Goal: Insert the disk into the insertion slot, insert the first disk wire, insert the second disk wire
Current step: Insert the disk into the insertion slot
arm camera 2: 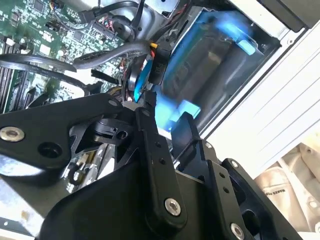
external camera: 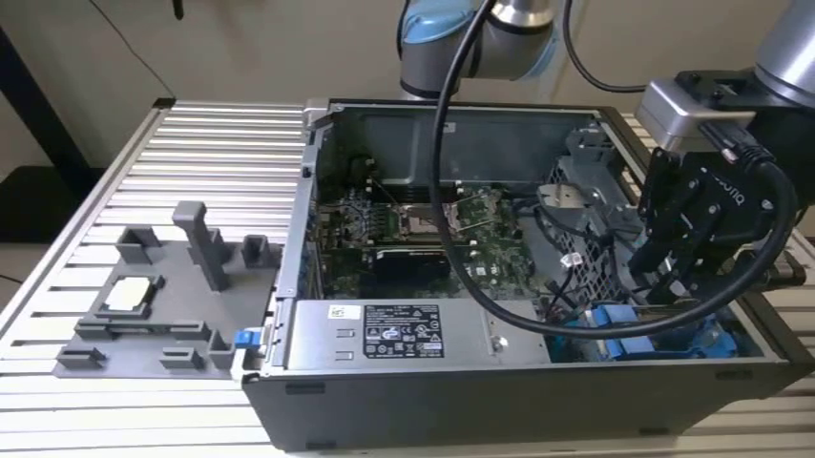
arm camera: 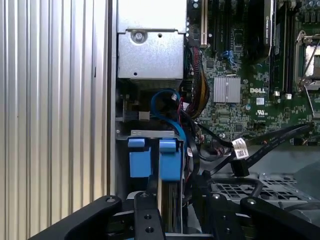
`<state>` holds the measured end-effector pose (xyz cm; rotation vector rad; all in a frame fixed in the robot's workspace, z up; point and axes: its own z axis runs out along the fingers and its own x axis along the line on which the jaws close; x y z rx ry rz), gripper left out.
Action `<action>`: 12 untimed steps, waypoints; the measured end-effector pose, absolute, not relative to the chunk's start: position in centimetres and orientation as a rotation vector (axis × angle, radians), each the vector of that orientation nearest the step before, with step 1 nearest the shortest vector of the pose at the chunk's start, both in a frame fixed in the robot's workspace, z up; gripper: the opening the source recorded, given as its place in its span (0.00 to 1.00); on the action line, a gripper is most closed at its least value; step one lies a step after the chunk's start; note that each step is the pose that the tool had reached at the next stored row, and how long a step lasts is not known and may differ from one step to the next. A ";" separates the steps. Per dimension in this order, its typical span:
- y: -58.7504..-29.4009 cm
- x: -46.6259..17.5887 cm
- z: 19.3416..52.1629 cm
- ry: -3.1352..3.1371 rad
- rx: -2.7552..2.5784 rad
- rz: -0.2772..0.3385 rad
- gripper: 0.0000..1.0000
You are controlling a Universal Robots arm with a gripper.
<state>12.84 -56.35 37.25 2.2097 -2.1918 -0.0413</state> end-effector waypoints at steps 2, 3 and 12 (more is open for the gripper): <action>-56.3 12.8 37.3 -2.192 2.210 -0.041 0.41; -56.3 12.8 37.3 -2.192 2.210 -0.041 0.41; -56.3 12.8 40.4 -2.191 2.209 -0.040 0.41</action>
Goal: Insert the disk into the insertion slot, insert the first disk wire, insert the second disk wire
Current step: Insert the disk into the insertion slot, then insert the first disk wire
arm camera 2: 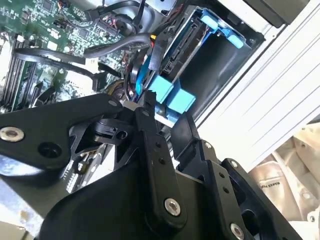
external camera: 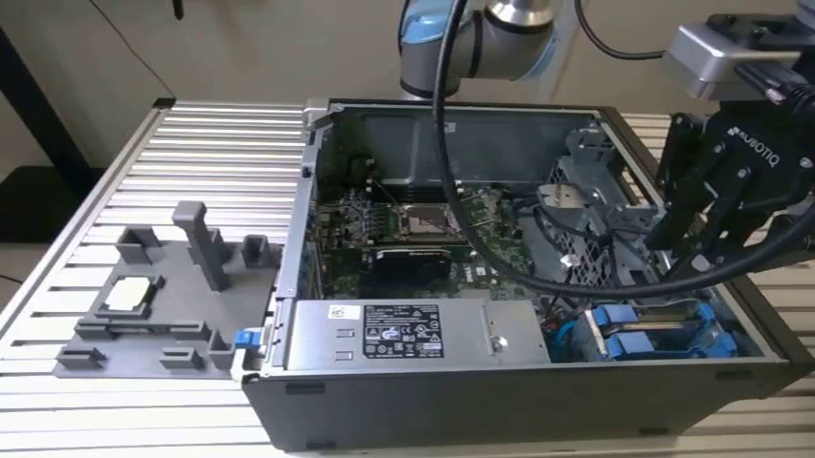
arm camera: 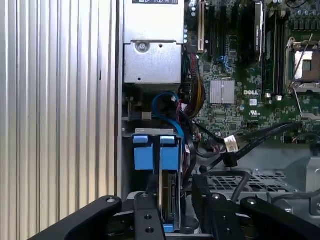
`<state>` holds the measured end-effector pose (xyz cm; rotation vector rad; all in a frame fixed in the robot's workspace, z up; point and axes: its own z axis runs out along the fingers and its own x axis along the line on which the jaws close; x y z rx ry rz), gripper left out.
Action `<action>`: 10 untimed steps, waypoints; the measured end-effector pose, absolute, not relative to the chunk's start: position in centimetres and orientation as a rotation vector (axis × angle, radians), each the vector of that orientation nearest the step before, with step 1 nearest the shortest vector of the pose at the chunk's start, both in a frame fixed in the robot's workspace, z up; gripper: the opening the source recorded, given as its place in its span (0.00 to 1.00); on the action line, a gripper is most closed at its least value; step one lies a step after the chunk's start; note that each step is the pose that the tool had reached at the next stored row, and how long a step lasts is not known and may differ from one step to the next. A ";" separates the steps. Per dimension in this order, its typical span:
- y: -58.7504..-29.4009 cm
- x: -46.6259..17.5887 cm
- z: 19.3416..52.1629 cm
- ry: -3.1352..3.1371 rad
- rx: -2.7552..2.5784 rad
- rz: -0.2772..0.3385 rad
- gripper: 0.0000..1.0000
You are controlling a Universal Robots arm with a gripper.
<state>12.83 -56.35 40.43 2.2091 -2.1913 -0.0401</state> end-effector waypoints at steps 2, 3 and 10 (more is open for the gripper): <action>-56.3 12.8 40.6 -2.194 2.212 -0.034 0.41; -56.3 12.8 40.6 -2.203 2.221 -0.016 0.41; -56.3 12.7 40.6 -2.266 2.288 0.121 0.41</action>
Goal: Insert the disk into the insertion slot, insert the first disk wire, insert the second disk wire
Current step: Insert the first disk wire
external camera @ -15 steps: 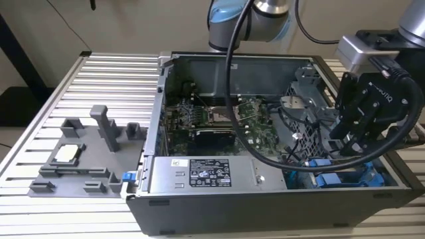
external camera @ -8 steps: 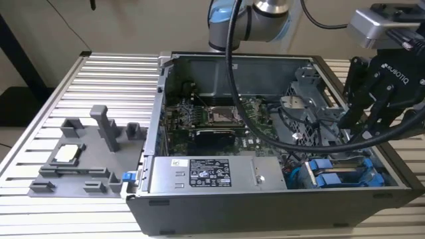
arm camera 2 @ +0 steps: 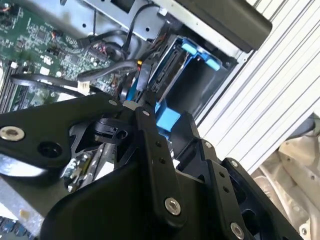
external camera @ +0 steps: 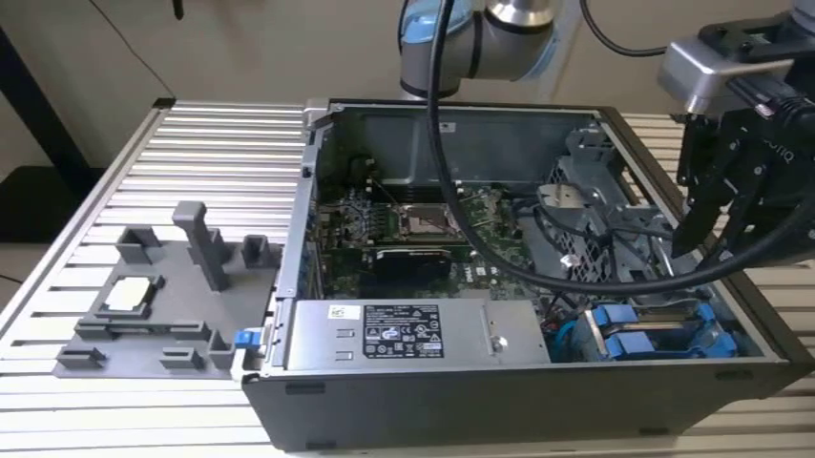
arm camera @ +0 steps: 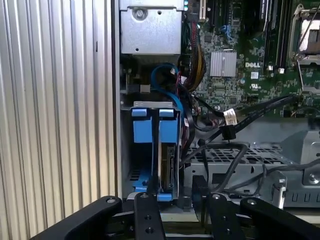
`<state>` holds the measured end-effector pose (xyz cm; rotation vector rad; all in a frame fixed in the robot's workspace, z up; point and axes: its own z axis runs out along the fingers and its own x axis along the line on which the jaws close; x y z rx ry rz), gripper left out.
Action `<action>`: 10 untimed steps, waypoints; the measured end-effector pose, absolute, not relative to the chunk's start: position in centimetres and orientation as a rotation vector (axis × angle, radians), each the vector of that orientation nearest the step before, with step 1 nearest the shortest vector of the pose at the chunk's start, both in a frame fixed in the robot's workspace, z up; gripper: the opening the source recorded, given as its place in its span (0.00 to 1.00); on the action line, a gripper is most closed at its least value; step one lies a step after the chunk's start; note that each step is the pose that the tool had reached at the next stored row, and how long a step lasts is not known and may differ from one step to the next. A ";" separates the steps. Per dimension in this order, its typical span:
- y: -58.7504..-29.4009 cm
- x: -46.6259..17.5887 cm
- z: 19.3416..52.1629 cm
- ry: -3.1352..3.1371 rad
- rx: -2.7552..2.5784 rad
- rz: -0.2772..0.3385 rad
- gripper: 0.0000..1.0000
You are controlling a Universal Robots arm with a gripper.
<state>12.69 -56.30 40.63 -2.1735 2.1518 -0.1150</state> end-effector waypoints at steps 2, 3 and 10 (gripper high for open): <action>-56.3 12.7 40.6 2.130 -2.155 -0.150 0.41; -56.2 12.7 40.6 2.119 -2.147 -0.165 0.41; -56.0 12.6 40.2 2.015 -2.225 -0.171 0.41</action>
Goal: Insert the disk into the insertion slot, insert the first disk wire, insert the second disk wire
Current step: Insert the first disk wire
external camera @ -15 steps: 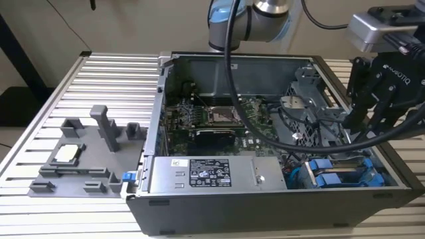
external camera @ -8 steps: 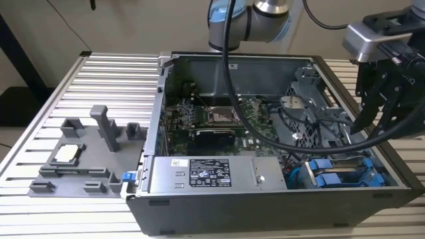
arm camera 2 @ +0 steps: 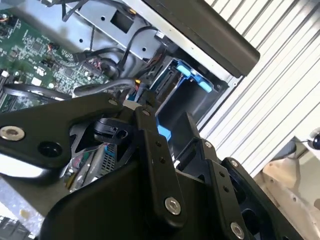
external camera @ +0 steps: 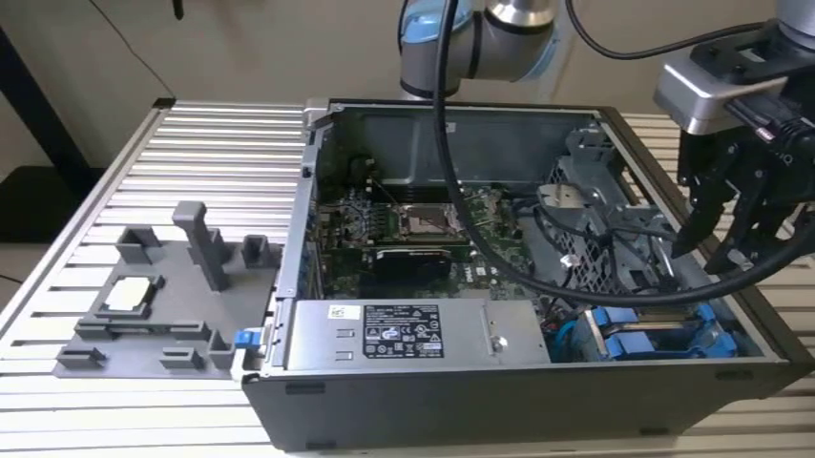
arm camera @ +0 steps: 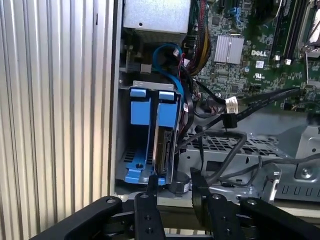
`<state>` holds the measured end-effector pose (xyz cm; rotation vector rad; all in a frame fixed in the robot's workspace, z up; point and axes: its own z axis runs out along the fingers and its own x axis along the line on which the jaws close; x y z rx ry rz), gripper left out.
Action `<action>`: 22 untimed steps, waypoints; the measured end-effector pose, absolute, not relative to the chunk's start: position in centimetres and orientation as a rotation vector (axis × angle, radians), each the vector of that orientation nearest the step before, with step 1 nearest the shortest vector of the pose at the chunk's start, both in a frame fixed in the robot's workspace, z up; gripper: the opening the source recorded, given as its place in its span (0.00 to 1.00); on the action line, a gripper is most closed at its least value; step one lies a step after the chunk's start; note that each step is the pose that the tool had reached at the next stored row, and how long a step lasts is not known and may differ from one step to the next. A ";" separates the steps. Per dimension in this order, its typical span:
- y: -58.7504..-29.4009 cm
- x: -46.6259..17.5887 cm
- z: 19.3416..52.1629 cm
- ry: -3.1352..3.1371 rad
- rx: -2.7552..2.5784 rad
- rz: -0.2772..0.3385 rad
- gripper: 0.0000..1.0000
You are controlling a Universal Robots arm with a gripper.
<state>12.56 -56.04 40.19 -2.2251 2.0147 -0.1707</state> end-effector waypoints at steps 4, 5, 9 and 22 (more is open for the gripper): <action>-55.6 12.3 39.8 1.989 -2.233 -0.181 0.41; -55.5 12.2 39.7 1.983 -2.236 -0.183 0.41; -54.9 12.0 39.3 1.961 -2.244 -0.191 0.41; -54.6 11.9 39.1 1.942 -2.254 -0.196 0.32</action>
